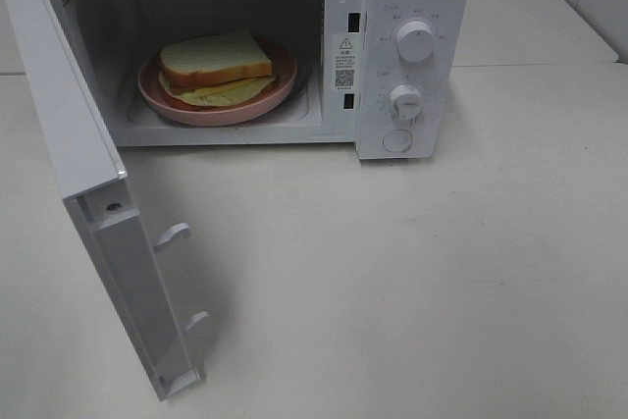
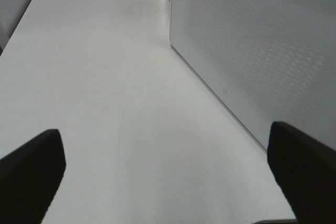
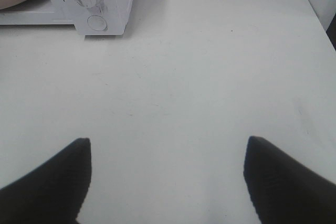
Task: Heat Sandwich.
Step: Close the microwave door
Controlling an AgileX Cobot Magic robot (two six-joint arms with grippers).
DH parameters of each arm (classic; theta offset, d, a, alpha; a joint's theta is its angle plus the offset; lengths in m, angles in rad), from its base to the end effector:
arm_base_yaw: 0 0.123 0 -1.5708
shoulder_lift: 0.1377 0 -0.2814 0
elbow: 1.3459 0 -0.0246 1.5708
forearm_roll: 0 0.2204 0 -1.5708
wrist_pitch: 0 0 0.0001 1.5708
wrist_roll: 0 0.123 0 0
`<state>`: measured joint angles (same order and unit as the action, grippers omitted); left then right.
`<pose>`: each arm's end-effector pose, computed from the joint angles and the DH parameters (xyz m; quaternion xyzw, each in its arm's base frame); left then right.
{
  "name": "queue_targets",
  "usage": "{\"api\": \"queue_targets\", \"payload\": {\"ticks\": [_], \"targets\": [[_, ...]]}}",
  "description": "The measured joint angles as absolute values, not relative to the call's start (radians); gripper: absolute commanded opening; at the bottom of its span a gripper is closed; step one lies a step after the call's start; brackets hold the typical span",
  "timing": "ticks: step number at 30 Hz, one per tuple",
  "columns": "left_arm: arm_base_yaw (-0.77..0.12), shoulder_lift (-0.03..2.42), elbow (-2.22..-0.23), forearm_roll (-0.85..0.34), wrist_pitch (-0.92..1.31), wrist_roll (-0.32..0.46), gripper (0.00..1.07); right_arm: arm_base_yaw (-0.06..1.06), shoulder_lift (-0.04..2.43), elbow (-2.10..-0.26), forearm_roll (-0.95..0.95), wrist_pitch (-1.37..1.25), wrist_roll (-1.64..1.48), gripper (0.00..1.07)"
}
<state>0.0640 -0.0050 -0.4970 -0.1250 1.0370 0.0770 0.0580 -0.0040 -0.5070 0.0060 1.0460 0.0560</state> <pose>0.0019 -0.0131 0.2505 0.0072 0.8448 -0.0248 0.5345 0.0002 0.0006 0.2516 -0.0010 0.8465 0.0333 0.5314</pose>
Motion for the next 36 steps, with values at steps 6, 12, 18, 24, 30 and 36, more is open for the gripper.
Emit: {"api": "queue_targets", "payload": {"ticks": [6, 12, 18, 24, 30, 36], "targets": [[0.064, -0.005, -0.497, -0.125, 1.037, 0.077, 1.01, 0.058, -0.004, -0.507, 0.006, 1.046, 0.056, 0.76], [0.064, -0.005, -0.497, -0.125, 1.037, 0.077, 1.01, 0.058, -0.004, -0.507, 0.006, 1.046, 0.056, 0.76], [0.064, -0.005, -0.497, -0.139, 1.037, 0.077, 1.01, 0.058, -0.004, -0.507, 0.006, 1.046, 0.056, 0.76], [0.064, -0.005, -0.497, -0.147, 1.037, 0.077, 1.01, 0.058, -0.004, -0.507, 0.006, 1.046, 0.056, 0.76], [0.064, 0.011, -0.512, -0.147, 1.021, 0.076, 1.0, 0.058, -0.004, -0.507, 0.006, 1.046, 0.056, 0.76], [0.064, 0.106, -0.517, -0.14, 0.948, 0.076, 0.83, 0.058, -0.004, -0.507, 0.006, 1.046, 0.056, 0.76]]}}
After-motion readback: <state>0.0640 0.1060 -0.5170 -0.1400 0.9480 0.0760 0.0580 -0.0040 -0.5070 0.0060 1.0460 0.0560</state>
